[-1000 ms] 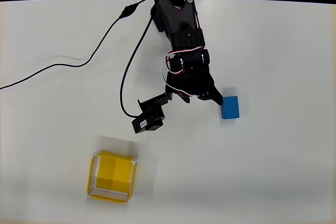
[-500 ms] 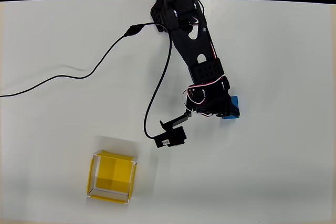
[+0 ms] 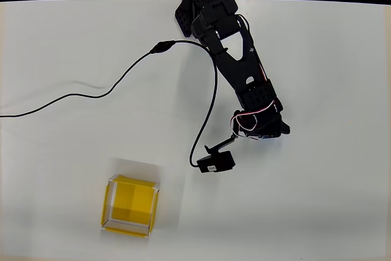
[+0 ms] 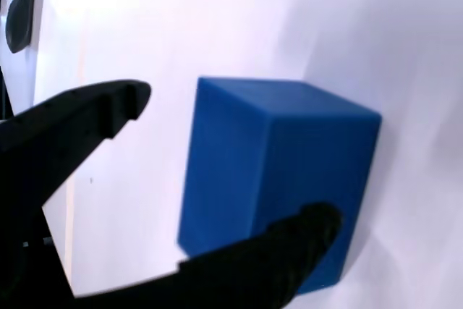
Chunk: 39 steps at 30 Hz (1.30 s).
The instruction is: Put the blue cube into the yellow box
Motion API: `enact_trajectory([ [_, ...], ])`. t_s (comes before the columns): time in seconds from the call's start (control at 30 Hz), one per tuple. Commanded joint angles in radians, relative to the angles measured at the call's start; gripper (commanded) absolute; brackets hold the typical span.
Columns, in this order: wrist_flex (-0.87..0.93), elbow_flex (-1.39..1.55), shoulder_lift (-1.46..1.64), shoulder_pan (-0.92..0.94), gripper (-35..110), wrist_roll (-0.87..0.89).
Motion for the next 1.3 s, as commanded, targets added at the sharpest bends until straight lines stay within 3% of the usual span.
enact_trajectory([
  [0.0, -0.017, -0.075, 0.029, -0.025, 44, -0.006],
  [0.23, -0.040, -0.063, -0.012, -0.041, 41, -0.009],
  [0.83, -0.040, 0.014, 0.005, -0.064, 14, -0.069],
  [1.27, -0.051, -0.009, 0.296, 0.282, 13, -0.362],
])
